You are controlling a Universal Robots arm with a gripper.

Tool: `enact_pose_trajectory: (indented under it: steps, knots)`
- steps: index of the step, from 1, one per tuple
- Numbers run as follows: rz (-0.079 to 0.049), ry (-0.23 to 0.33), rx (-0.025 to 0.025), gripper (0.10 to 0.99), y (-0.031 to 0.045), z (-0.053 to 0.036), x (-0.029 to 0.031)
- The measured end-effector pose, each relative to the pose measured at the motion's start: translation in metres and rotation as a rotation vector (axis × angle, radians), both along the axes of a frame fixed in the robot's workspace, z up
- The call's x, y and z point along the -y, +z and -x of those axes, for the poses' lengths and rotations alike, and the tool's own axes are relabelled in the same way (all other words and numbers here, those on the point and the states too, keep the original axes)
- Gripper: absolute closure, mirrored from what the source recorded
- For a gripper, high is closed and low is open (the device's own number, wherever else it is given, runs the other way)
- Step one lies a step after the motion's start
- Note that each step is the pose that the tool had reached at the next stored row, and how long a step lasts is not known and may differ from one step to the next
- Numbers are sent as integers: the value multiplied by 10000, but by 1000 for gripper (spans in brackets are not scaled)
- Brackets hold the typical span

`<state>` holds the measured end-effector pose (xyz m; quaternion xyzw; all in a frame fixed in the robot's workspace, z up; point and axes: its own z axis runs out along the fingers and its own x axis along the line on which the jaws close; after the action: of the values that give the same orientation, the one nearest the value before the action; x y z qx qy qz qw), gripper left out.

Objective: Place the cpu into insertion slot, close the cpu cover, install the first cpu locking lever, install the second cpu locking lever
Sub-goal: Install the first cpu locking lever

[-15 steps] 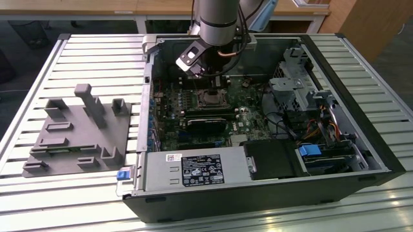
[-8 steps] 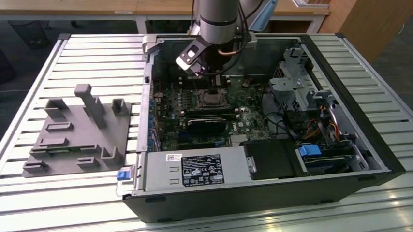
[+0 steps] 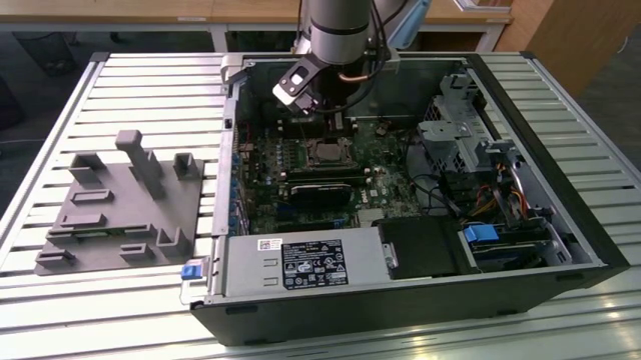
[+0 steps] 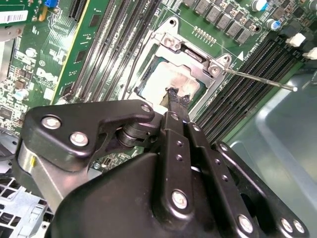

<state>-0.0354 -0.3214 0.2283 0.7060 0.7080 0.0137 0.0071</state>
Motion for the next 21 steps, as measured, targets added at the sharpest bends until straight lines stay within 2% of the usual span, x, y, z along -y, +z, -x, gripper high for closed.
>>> enact_pose_trajectory:
  steps: [21]
  knots:
    - [1, 0, 0, 980, 229, 0, 0]
